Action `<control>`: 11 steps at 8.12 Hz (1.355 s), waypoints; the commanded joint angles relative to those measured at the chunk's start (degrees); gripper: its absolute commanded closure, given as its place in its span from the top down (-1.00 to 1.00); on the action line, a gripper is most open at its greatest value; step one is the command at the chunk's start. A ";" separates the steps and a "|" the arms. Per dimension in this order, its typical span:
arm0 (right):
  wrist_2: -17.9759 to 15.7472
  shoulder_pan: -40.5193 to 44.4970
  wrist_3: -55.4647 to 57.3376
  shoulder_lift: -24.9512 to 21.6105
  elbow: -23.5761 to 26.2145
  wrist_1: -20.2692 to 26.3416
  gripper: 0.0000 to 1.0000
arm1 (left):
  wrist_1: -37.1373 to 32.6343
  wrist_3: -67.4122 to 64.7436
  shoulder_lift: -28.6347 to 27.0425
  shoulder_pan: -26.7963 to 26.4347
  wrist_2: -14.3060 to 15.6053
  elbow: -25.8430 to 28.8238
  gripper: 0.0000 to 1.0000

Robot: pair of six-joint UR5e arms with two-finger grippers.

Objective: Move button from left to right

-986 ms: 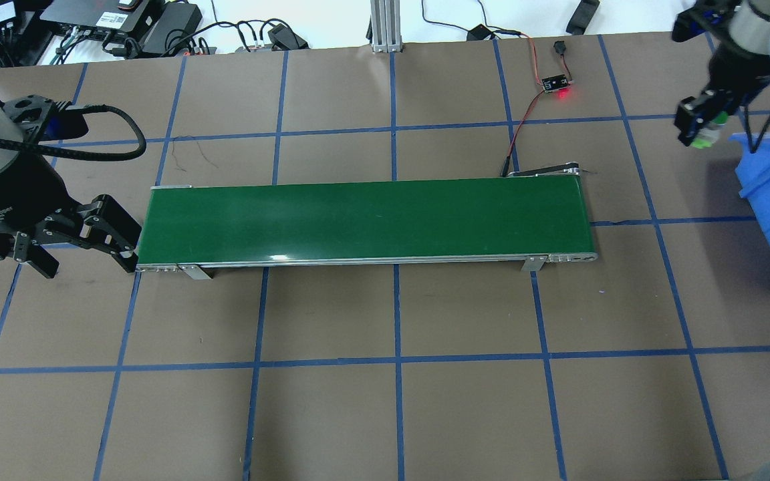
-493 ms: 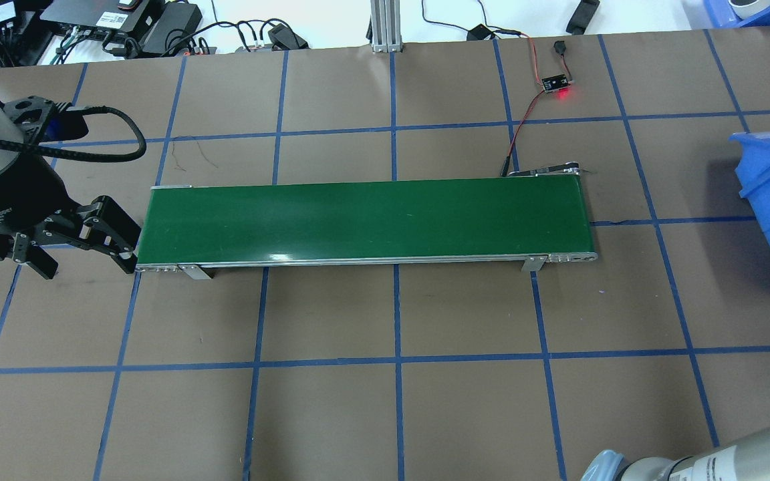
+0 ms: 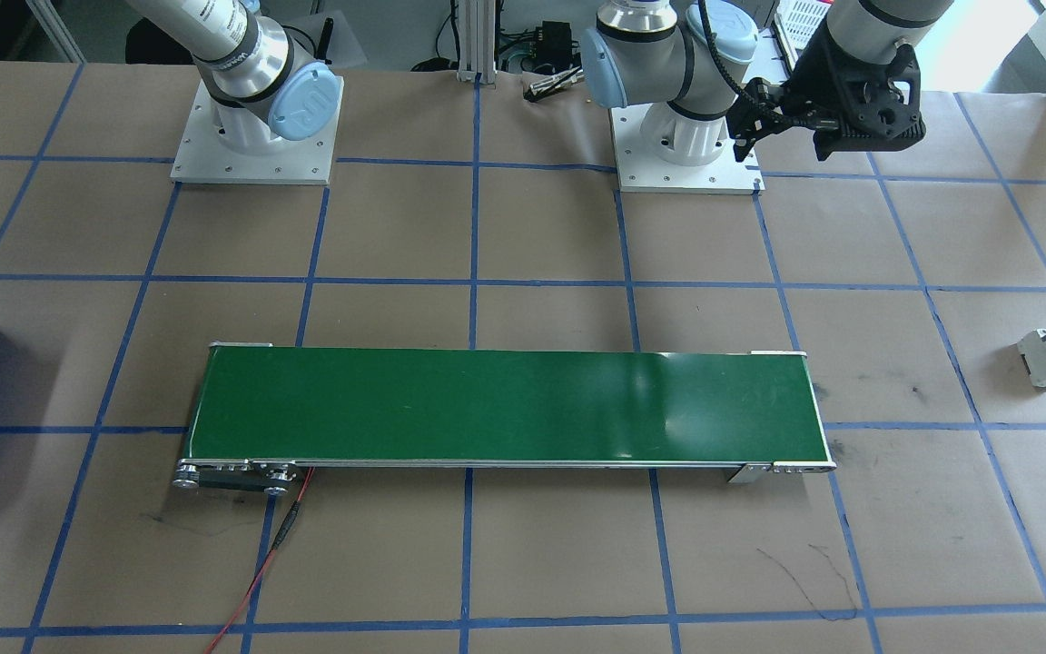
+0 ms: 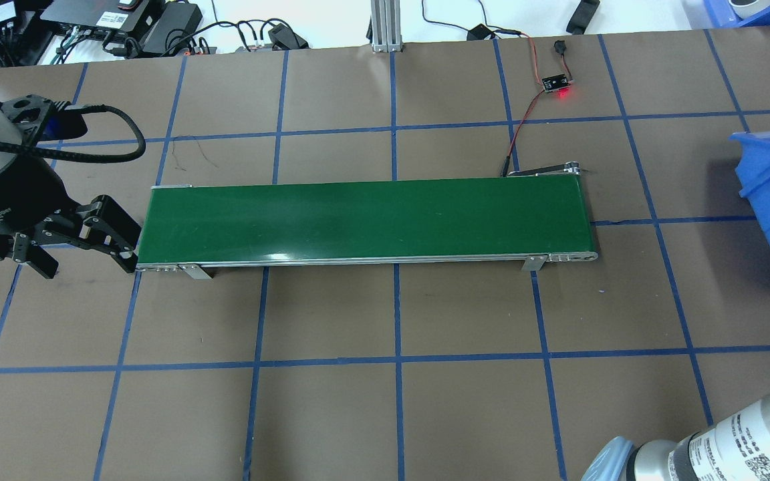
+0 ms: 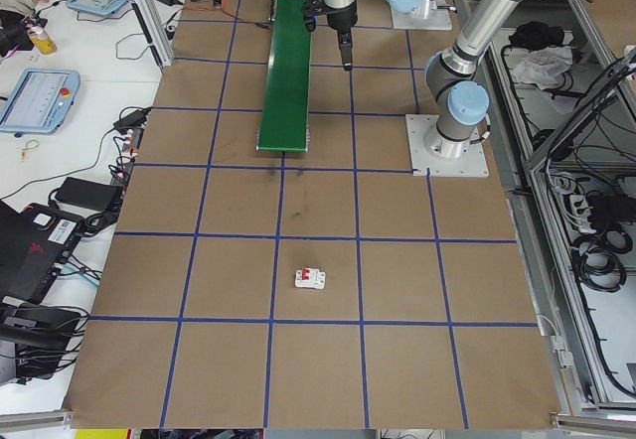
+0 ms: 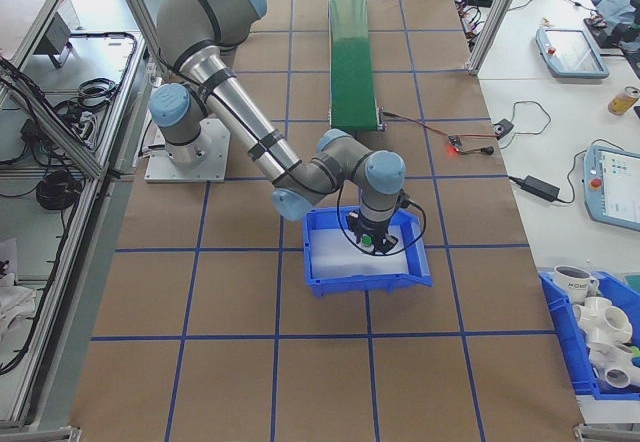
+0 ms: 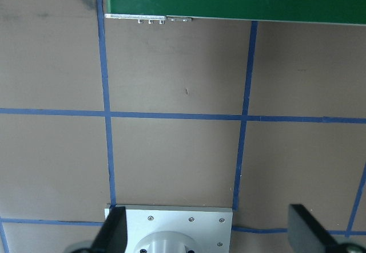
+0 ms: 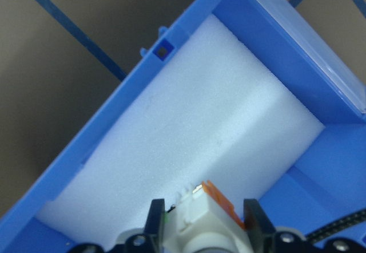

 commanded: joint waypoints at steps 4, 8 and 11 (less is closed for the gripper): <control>-0.25 -0.22 -3.32 3.96 1.00 -3.06 0.67 | 0.44 0.09 1.68 0.00 0.20 -0.34 1.00; 0.20 -0.22 4.70 -5.59 1.00 4.61 1.00 | 0.45 0.53 1.59 0.09 0.37 -0.42 1.00; 0.20 2.13 20.16 -19.12 0.91 19.90 1.00 | 2.11 0.79 1.24 0.17 0.37 -0.51 1.00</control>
